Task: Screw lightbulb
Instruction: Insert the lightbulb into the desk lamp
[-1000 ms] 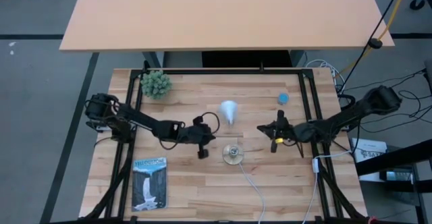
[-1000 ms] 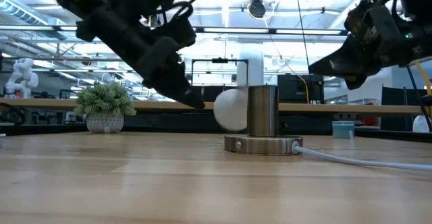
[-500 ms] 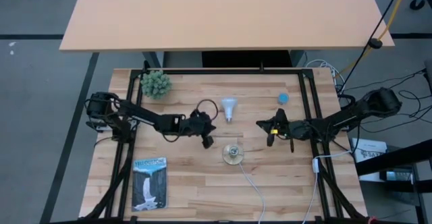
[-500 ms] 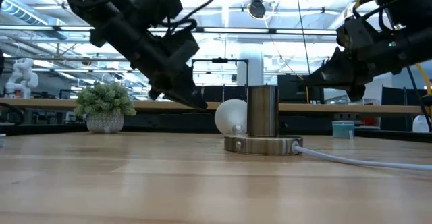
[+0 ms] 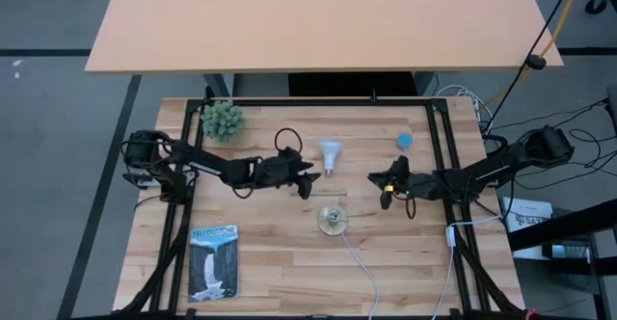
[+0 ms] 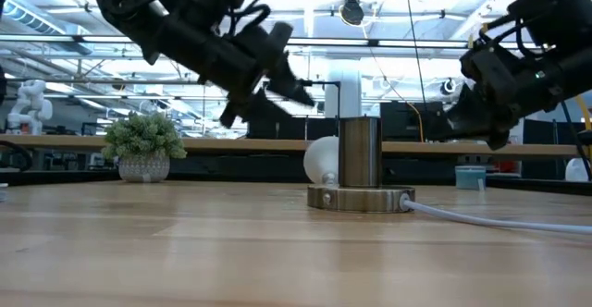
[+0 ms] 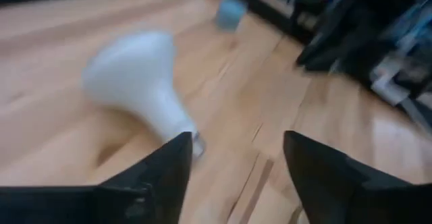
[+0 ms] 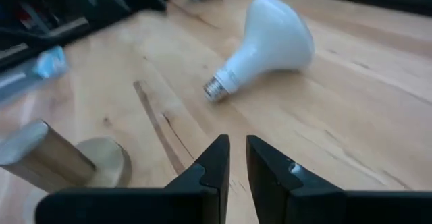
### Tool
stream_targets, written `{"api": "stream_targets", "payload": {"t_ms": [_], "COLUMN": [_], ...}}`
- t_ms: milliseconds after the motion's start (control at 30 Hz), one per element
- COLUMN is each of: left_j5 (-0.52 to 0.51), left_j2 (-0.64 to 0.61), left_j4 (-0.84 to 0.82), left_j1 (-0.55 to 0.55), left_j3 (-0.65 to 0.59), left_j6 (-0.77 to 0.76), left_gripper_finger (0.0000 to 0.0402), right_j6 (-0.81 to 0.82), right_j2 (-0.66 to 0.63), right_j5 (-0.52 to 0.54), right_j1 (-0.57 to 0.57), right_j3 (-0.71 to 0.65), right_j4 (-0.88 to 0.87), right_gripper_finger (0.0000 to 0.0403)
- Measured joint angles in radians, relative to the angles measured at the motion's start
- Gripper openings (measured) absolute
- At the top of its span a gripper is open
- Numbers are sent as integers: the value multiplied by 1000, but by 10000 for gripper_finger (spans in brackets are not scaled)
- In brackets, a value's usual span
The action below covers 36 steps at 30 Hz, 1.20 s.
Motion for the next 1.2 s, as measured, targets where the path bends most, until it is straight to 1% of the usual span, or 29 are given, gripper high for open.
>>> {"api": "stream_targets", "payload": {"t_ms": [67,100,233,333,500,700,833,933,1100,1200], "left_j5": [-1,-1,-22,-28,-14,65,90,91,109,122], "left_j2": [0,0,2,30,156,361,483,550,616,624], "left_j4": [20,-3,-235,-392,-646,-865,-945,-971,-976,-971], "left_j1": [0,3,26,48,72,89,105,123,157,170], "left_j3": [7,22,145,283,524,771,901,960,982,982], "left_j6": [-34,-52,-127,-116,-65,-23,9,22,55,96], "left_gripper_finger": [255,257,254,246,240,240,240,240,237,217], "right_j6": [-1,-1,-9,-42,-50,-48,-48,-47,-44,-44], "right_j2": [0,0,0,0,0,0,-1,-1,-1,-1], "right_j5": [0,0,7,8,8,7,6,6,5,5], "right_j1": [0,0,0,0,0,0,0,0,0,0], "right_j3": [0,0,0,0,0,0,0,0,0,0], "right_j4": [-34,-46,-64,-65,-76,-84,-93,-94,-98,-102], "right_gripper_finger": [45,45,45,45,45,45,45,45,45,45]}}
